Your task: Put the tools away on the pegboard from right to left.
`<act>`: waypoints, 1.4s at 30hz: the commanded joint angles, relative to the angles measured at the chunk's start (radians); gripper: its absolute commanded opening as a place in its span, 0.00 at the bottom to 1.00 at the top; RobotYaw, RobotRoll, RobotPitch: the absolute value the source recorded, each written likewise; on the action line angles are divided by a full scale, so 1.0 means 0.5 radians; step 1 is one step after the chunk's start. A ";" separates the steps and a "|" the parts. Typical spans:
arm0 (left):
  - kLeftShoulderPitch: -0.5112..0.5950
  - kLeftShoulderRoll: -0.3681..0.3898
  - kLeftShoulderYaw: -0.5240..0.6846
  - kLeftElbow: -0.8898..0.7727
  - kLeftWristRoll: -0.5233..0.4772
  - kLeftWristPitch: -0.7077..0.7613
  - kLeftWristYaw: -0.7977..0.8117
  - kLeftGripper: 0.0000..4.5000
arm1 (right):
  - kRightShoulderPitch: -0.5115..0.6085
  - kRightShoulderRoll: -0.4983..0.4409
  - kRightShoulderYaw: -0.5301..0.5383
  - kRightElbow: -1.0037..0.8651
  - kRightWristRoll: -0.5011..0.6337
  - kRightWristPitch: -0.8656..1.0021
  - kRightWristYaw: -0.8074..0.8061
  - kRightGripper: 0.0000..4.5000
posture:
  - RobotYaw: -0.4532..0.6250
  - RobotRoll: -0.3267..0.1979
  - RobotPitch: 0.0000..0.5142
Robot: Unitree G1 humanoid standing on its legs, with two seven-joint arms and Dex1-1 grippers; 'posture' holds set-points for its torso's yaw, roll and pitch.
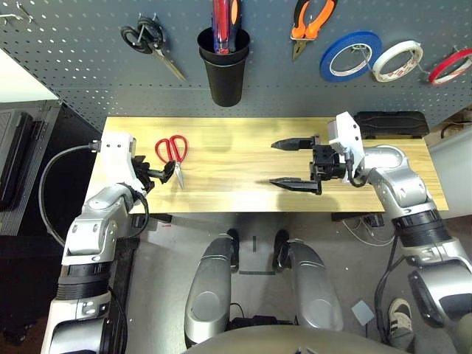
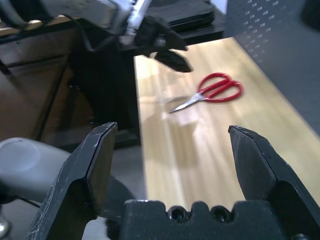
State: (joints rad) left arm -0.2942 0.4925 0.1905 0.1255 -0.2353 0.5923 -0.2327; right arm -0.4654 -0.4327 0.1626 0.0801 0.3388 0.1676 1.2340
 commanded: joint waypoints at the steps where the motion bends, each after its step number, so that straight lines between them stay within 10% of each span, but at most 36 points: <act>1: -0.025 -0.053 0.001 0.208 0.074 -0.091 0.058 1.00 | 0.079 -0.001 0.064 -0.127 0.005 0.060 -0.027 1.00 | 0.39 0.62 0.74; 37: -0.548 -0.225 0.120 1.448 0.213 -0.698 0.489 1.00 | 0.161 -0.064 0.039 -0.443 0.183 0.328 -0.145 1.00 | 0.35 0.62 0.79; 42: -0.545 -0.226 0.125 1.504 0.217 -0.703 0.523 0.73 | 0.152 -0.055 0.038 -0.466 0.216 0.349 -0.158 1.00 | 0.35 0.62 0.79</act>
State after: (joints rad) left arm -0.5977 0.3844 0.2490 0.8334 -0.1388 0.2228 0.0151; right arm -0.4046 -0.4552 0.1854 -0.1241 0.4284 0.3329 1.1535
